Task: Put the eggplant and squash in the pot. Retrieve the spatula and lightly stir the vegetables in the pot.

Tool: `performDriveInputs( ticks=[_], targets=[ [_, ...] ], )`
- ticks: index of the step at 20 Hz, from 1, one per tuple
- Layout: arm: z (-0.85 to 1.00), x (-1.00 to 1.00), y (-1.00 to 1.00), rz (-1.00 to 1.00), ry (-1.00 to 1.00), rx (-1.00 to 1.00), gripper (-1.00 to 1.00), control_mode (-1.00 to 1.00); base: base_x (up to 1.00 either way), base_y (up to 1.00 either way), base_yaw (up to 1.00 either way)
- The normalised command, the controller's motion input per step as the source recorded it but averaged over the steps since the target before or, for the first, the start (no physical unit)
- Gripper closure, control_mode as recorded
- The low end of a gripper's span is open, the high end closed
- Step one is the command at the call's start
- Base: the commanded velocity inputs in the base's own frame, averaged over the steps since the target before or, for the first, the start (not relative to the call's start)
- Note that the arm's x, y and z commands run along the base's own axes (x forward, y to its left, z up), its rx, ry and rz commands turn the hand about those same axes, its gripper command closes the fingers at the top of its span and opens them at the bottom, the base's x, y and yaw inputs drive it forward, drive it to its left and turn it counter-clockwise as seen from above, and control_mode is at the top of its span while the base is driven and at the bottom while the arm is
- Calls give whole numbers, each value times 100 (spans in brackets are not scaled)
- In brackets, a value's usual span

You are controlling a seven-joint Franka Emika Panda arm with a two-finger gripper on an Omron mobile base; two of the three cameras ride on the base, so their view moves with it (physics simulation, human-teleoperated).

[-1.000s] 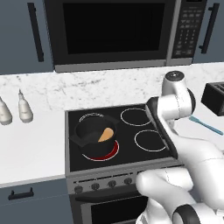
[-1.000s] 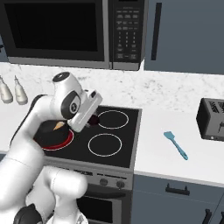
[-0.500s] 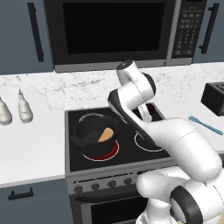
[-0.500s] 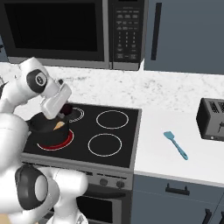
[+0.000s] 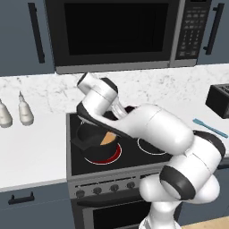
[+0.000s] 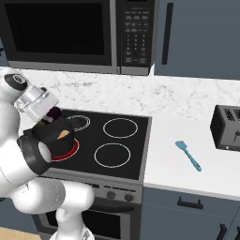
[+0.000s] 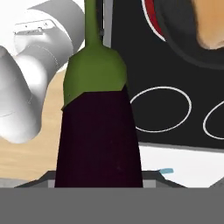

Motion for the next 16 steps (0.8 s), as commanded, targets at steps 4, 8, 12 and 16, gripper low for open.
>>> performDriveInputs(
  ticks=[4,8,12,16],
  targets=[
    [-41,21,8,7,6,-11,100,-100,0,0,0],
    [-68,13,1,8,0,-11,100,-100,0,0,0],
    [-48,6,17,7,-10,-16,100,-100,0,0,0],
    [-20,10,18,1,-11,-11,100,-100,0,0,0]
  ],
)
